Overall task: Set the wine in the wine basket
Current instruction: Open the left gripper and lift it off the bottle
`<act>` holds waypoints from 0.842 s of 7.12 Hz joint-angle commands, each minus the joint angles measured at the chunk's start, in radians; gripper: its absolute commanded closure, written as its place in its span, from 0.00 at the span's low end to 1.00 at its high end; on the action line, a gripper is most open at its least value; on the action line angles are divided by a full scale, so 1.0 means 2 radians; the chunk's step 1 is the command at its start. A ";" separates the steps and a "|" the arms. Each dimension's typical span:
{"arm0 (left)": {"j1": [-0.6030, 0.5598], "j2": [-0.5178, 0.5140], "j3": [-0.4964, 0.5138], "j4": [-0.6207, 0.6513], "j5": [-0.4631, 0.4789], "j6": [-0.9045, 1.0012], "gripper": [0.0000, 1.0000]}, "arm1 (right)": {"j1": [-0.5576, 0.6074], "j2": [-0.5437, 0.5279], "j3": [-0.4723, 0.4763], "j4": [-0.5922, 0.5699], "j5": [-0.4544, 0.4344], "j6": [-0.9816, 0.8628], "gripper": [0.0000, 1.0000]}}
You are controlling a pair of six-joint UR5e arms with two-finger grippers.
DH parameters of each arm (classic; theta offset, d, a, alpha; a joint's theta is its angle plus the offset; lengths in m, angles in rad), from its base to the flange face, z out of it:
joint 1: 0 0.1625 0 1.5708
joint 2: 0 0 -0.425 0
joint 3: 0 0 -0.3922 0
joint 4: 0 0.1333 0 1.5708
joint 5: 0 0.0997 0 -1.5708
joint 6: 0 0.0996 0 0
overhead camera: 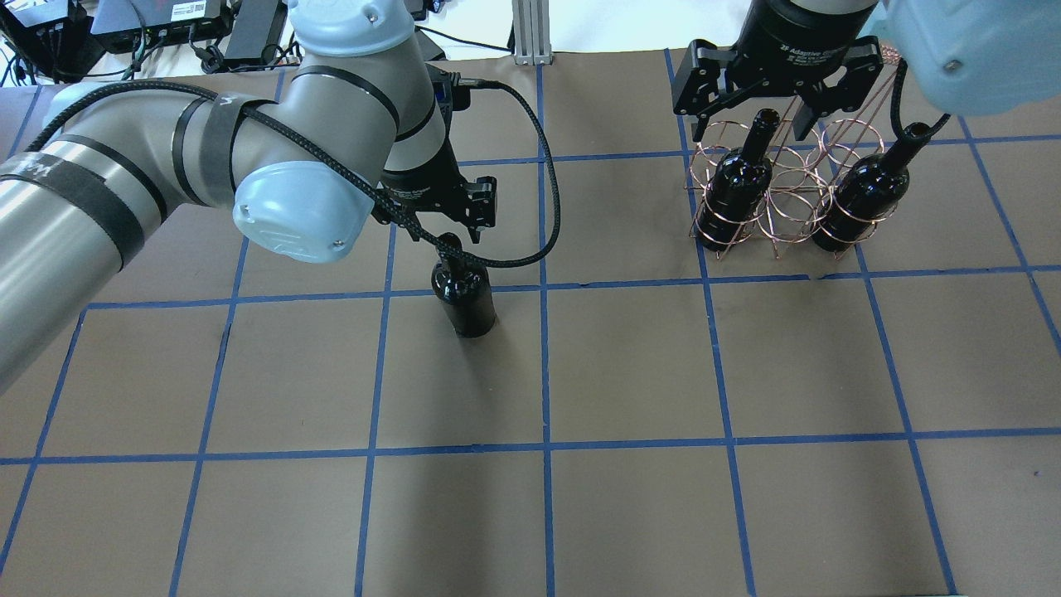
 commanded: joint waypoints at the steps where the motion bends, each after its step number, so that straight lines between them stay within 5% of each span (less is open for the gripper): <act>1: 0.001 0.013 0.016 -0.039 -0.014 -0.001 0.00 | 0.001 0.000 0.001 0.001 0.002 0.003 0.00; 6: 0.125 0.032 0.102 -0.134 -0.009 0.116 0.00 | 0.003 -0.001 0.000 -0.001 0.004 0.003 0.00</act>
